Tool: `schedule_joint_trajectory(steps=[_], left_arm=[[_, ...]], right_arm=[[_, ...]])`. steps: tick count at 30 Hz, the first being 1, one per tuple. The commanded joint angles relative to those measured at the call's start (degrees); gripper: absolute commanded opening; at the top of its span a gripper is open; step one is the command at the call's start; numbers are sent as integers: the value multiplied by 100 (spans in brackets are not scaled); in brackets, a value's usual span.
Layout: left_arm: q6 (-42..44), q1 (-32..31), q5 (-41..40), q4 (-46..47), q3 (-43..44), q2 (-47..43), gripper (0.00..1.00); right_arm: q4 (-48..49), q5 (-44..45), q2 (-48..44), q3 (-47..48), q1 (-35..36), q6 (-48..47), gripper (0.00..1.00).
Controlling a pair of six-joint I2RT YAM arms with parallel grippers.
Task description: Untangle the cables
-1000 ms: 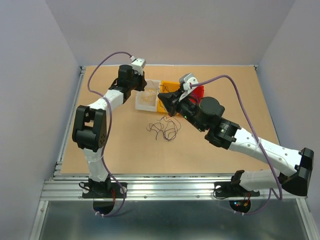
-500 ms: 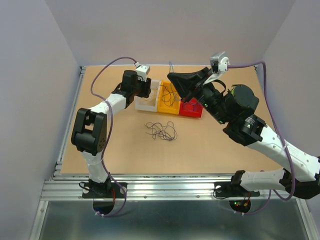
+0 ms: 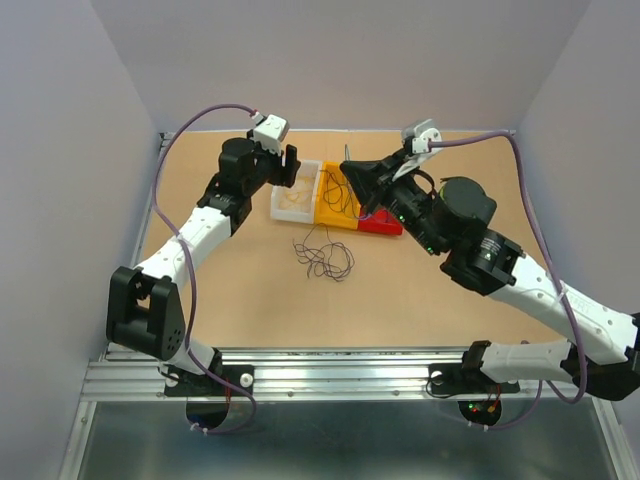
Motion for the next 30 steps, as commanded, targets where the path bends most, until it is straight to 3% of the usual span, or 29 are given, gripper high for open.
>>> schedule_joint_trajectory(steps=[1, 4, 8, 11, 15, 20, 27, 30], left_arm=[[110, -20, 40, 180, -201, -191, 73], [110, -20, 67, 189, -227, -217, 73], [127, -29, 58, 207, -228, -183, 73], [145, -38, 49, 216, -228, -156, 73], [163, -55, 32, 225, -245, -139, 73], [180, -73, 32, 225, -254, -138, 72], [215, -91, 5, 233, -254, -147, 72], [215, -99, 5, 233, -263, -182, 72]], right_arm=[[56, 103, 71, -238, -248, -135, 1], [56, -397, 325, -361, -1020, 276, 1], [371, -1994, 712, -563, -2574, 858, 1], [644, -2436, 1160, -529, -3051, 1069, 1], [794, -2902, 1836, -318, -3509, 1324, 1], [1575, -3578, 2294, -756, -3957, 1763, 1], [2156, -4107, 2383, -1169, -3985, 1904, 1], [2314, -3880, 2243, -1599, -3985, 2089, 1]])
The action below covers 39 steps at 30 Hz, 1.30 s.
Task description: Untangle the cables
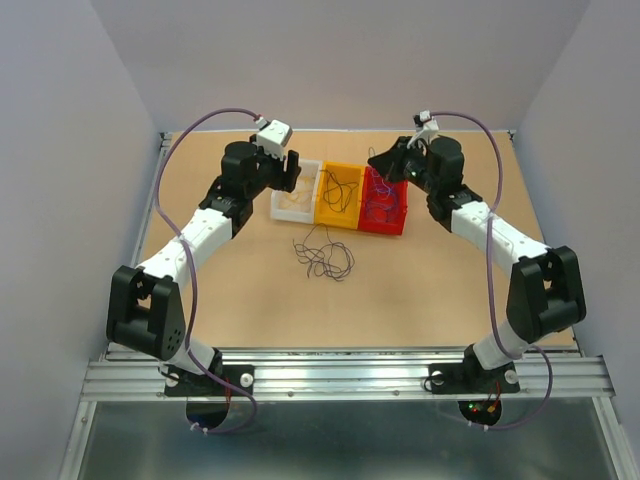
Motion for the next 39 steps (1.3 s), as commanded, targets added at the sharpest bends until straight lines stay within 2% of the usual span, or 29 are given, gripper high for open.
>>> schedule_joint_trajectory(steps=[1, 4, 9, 13, 17, 29, 33, 34, 37, 39], left_arm=[[84, -32, 7, 279, -64, -189, 72], [102, -32, -1, 288, -81, -215, 72], [110, -67, -19, 288, -81, -207, 72], [128, -84, -36, 297, -73, -198, 72], [163, -119, -98, 288, -73, -207, 72], [286, -251, -186, 192, -82, -330, 72], [462, -435, -159, -246, 120, -268, 72], [593, -619, -264, -614, 251, -225, 72], [795, -954, -563, -951, 157, -268, 72], [980, -1121, -704, -951, -229, -443, 73]], right_arm=[[667, -20, -252, -555, 22, 312, 1], [693, 481, -226, -907, 22, 356, 1], [641, 1123, 134, -952, -75, 383, 1], [202, 1484, 871, -426, -145, 322, 1], [-430, 1949, 1907, 591, -137, 76, 1], [-2100, 3813, 3254, 2193, 522, -399, 1], [-2269, 4191, 3185, 2177, 575, -452, 0], [-2269, 4218, 3098, 2081, 575, -452, 1], [-2269, 4183, 2825, 2019, 584, -443, 1], [-2269, 3982, 2710, 1992, 584, -426, 8]])
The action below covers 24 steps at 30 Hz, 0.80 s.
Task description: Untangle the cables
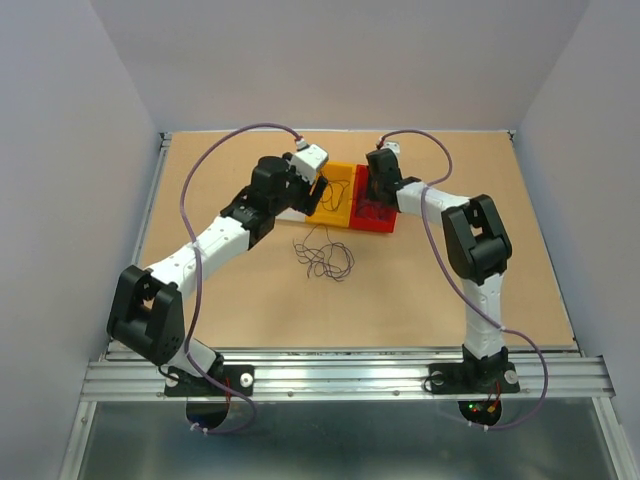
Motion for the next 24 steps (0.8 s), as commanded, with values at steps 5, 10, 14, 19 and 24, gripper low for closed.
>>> schedule_joint_trajectory(steps=[5, 10, 14, 19, 24], left_arm=[[952, -295, 137, -377, -848, -618, 73], [1242, -576, 348, -614, -954, -442, 73], [1331, -857, 313, -685, -954, -179, 73], [1454, -1262, 93, -588, -1059, 76, 73], [1621, -1859, -153, -500, -1139, 375, 79]], right_arm=[[-70, 46, -742, 6, 7, -65, 20], [88, -68, -1312, -354, 42, 49, 37], [282, -235, -1621, -705, 42, 84, 48], [474, -130, -2323, -1338, 51, 163, 56], [835, 90, -3044, -2146, 42, 234, 60]])
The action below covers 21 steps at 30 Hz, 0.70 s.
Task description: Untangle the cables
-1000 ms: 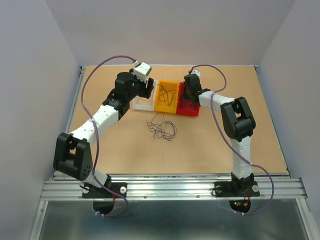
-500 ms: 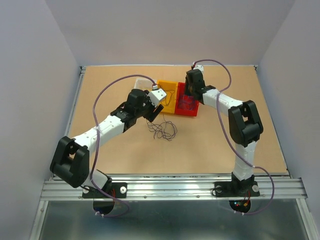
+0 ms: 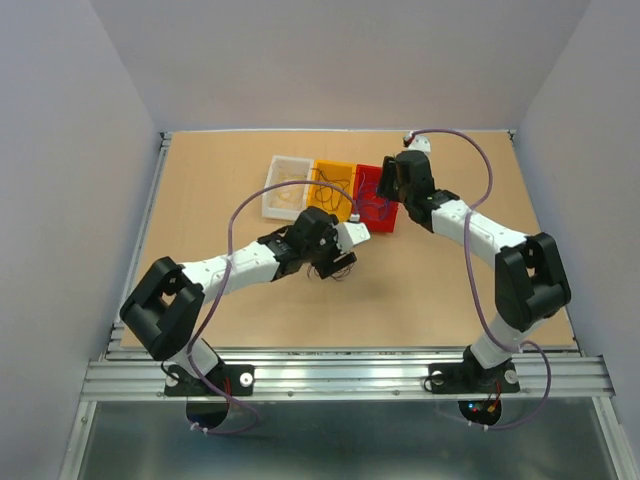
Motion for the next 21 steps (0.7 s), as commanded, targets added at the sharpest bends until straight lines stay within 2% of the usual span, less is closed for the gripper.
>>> schedule_joint_trajectory(steps=[1, 5, 9, 11, 14, 16, 18, 19, 20, 21], left_arm=[[181, -362, -216, 158, -32, 159, 79], [40, -600, -137, 105, 274, 606, 79], [31, -785, -155, -18, 574, 1151, 74], [-30, -802, -408, -97, 775, 1545, 65], [-39, -802, -507, -132, 917, 1715, 23], [-57, -802, -436, -106, 882, 1514, 0], [-101, -802, -200, -88, 759, 961, 0], [-110, -802, -112, -132, 741, 567, 0], [-171, -802, -24, -254, 750, 381, 0], [-197, -794, 125, -334, 776, 196, 0]], right_arm=[[566, 254, -645, -534, 25, 118, 60], [742, 456, -1197, -1000, 7, 197, 59], [953, 491, -1858, -1510, 16, 250, 57], [1032, 492, -2234, -1764, 7, 259, 56], [1112, 369, -2596, -2081, 7, 232, 47], [1217, -76, -2877, -2240, 7, 40, 43], [1278, -578, -2948, -2363, 16, -336, 46], [1444, -1129, -2992, -2520, 7, -496, 53], [1611, -1474, -3019, -2643, 7, -654, 56], [2100, -2304, -3063, -2914, 7, -908, 57]])
